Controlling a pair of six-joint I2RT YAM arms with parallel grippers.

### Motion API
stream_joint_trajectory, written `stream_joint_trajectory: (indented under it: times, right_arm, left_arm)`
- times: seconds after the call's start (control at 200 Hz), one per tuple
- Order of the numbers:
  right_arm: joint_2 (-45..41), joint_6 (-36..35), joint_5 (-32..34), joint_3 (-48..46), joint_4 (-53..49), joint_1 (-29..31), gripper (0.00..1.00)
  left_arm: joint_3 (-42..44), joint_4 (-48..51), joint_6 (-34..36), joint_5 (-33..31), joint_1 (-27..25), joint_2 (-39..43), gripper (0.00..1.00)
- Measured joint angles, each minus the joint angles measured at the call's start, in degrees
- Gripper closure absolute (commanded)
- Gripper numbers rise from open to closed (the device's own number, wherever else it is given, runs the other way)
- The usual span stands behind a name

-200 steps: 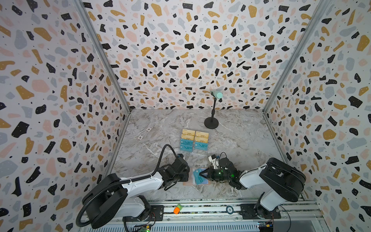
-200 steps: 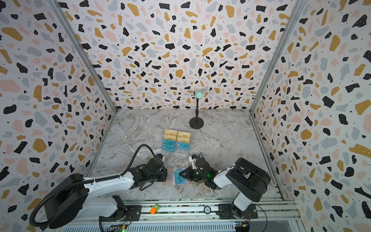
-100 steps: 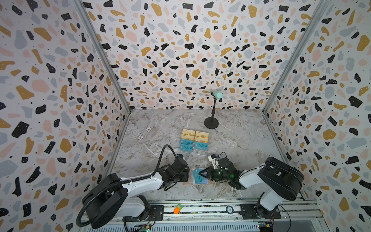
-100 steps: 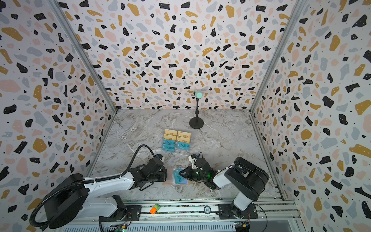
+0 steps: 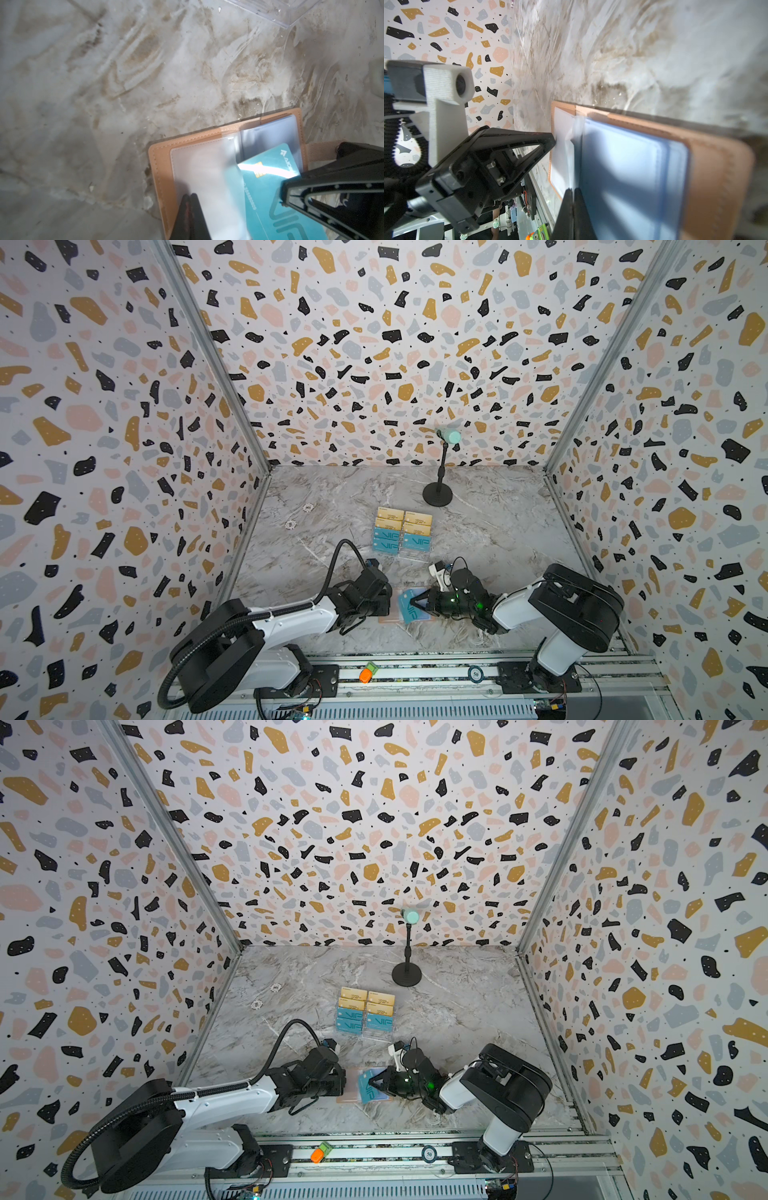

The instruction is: Put the credit cards into the card holder

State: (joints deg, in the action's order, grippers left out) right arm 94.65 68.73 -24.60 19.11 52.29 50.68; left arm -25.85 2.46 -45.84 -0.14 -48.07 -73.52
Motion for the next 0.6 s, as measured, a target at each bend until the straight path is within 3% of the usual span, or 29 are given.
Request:
stream_joint_trajectory:
  times: [0.601]
  right_arm:
    - [4.9,1.73,2.8,-0.28,7.8,0.09,1.0]
  left_arm:
    - [0.2,0.02,-0.04,0.0,0.0,0.61,1.0]
